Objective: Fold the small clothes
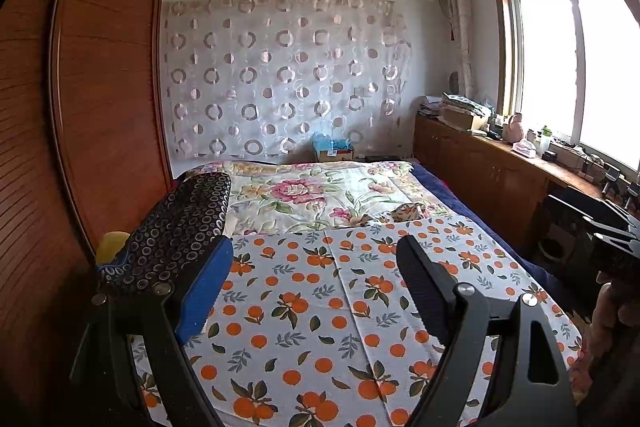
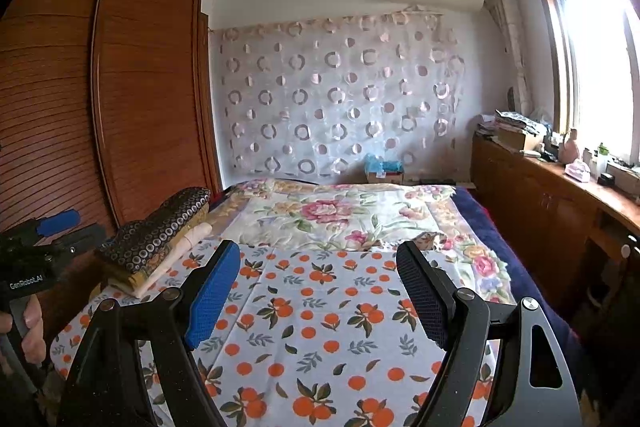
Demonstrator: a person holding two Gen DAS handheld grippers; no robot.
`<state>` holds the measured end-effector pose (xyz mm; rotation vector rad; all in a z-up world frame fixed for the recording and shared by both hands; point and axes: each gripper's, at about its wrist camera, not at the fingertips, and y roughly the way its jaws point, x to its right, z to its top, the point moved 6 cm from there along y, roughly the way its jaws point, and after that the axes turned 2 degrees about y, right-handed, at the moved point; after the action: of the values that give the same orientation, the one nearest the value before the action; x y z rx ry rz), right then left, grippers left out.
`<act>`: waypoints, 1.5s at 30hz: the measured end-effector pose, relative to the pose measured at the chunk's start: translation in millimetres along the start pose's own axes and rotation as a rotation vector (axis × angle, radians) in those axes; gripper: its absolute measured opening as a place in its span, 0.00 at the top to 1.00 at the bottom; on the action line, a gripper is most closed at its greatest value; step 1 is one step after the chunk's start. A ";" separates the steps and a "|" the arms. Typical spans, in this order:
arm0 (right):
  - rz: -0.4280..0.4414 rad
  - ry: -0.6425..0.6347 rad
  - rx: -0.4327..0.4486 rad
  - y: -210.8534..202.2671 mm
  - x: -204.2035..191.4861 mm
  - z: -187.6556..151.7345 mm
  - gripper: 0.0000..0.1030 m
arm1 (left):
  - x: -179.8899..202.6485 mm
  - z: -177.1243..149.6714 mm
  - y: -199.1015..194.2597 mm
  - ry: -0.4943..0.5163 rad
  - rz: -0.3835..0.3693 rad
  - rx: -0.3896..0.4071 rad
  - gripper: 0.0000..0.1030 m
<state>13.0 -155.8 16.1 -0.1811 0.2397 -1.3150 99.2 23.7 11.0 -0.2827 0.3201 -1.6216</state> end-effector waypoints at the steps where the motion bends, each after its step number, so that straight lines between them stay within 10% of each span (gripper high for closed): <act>1: 0.000 0.001 0.000 0.7 1.4 0.6 0.20 | 0.0 0.1 0.0 0.001 0.000 0.000 0.18; 45: 0.006 -0.002 -0.009 -0.2 8.5 1.1 0.20 | -2.8 -2.7 0.7 -0.004 0.002 0.004 0.18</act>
<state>15.0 -164.0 16.6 -0.1894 0.2438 -1.3082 99.1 26.5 8.3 -0.2823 0.3134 -1.6197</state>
